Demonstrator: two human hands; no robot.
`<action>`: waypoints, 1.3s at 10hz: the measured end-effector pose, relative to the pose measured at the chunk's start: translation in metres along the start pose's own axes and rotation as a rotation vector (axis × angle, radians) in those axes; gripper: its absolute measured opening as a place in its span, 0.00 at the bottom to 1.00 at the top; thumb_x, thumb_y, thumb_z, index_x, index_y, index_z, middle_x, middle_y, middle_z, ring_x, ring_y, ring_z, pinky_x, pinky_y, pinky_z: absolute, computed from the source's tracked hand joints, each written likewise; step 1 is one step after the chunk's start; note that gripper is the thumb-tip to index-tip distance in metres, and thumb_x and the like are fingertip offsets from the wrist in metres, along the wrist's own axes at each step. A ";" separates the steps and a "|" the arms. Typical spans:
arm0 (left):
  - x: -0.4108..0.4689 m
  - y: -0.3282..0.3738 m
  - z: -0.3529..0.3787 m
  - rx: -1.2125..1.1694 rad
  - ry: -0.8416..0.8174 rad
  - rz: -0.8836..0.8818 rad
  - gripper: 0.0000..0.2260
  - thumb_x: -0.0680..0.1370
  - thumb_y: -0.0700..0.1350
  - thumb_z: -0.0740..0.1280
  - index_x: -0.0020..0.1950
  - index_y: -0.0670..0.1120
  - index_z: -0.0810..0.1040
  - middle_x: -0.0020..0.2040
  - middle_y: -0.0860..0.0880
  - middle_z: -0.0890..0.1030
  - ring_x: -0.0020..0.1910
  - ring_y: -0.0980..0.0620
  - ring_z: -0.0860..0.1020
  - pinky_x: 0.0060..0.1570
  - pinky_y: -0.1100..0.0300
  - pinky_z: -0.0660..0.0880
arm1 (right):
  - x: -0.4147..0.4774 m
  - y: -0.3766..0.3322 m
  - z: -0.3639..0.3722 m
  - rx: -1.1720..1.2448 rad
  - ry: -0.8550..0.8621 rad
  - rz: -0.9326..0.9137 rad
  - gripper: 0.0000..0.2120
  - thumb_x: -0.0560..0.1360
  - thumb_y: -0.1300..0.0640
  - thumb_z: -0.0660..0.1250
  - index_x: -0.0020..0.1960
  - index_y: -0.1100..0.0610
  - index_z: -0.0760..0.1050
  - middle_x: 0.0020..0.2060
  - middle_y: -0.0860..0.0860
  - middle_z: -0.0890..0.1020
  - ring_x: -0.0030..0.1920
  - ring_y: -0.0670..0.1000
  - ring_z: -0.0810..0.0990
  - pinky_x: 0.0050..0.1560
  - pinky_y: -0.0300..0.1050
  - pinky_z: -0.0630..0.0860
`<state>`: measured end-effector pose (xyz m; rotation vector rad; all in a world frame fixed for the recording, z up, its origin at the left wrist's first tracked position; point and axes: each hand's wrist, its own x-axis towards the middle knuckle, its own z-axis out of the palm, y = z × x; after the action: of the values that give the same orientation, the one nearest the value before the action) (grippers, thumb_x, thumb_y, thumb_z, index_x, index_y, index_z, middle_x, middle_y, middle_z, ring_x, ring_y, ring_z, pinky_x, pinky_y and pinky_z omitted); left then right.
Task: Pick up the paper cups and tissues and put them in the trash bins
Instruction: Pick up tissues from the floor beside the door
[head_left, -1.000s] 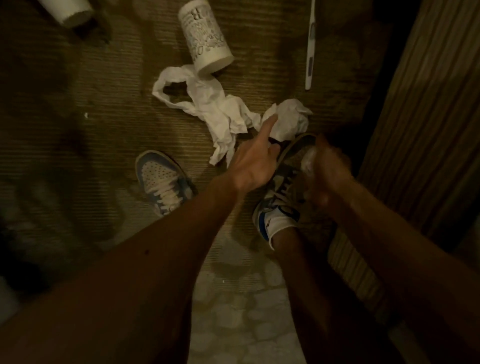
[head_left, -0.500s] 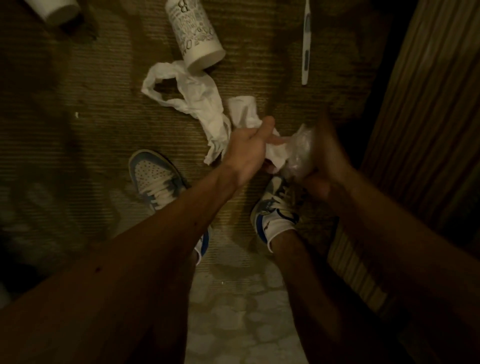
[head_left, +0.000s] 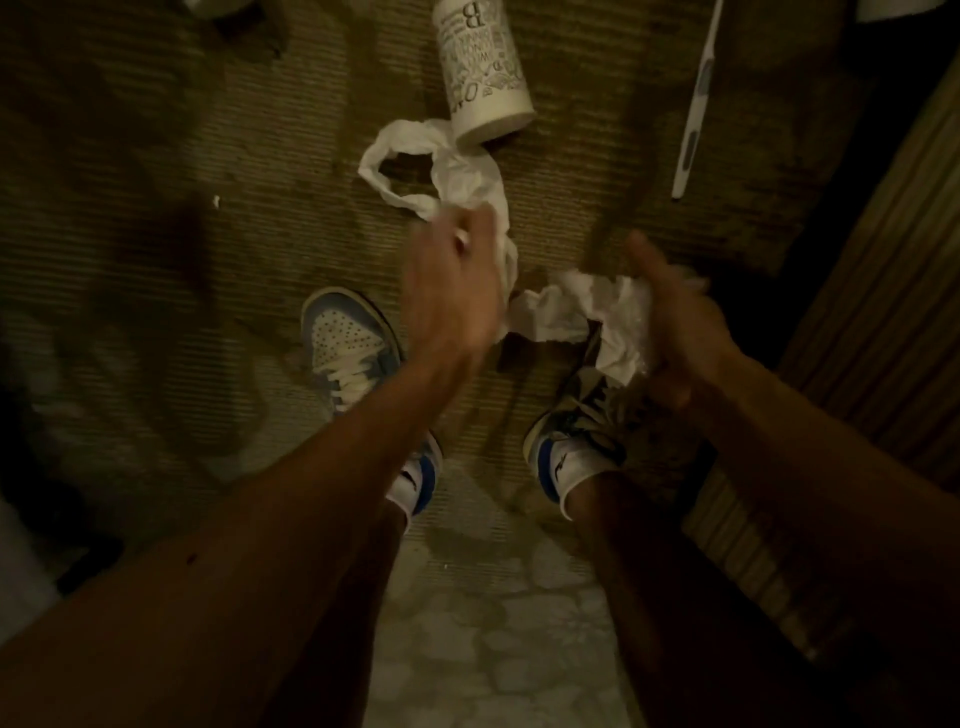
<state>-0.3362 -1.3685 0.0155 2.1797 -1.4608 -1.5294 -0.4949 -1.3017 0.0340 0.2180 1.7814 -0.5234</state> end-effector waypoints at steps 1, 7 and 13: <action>0.043 -0.008 -0.025 0.352 0.252 0.014 0.30 0.77 0.64 0.62 0.73 0.49 0.66 0.72 0.42 0.66 0.67 0.49 0.65 0.63 0.60 0.63 | 0.007 -0.005 0.003 0.023 0.056 -0.022 0.13 0.74 0.40 0.68 0.44 0.49 0.76 0.29 0.39 0.82 0.30 0.36 0.81 0.30 0.35 0.75; -0.003 -0.039 0.002 0.615 -0.289 0.604 0.19 0.71 0.33 0.71 0.61 0.37 0.76 0.59 0.37 0.75 0.53 0.38 0.74 0.46 0.50 0.72 | 0.004 -0.010 -0.020 -0.120 0.084 -0.028 0.23 0.74 0.33 0.62 0.59 0.48 0.78 0.58 0.48 0.81 0.58 0.49 0.80 0.63 0.52 0.74; -0.002 -0.015 0.025 0.099 -0.404 -0.118 0.26 0.79 0.60 0.64 0.33 0.40 0.78 0.30 0.49 0.81 0.30 0.51 0.79 0.30 0.63 0.71 | -0.009 -0.011 -0.033 -0.001 0.033 0.051 0.19 0.74 0.33 0.63 0.50 0.48 0.76 0.45 0.46 0.81 0.44 0.46 0.81 0.42 0.44 0.77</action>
<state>-0.3458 -1.3482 -0.0037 2.1306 -1.5640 -2.0781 -0.5256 -1.2957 0.0514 0.2727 1.8031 -0.4850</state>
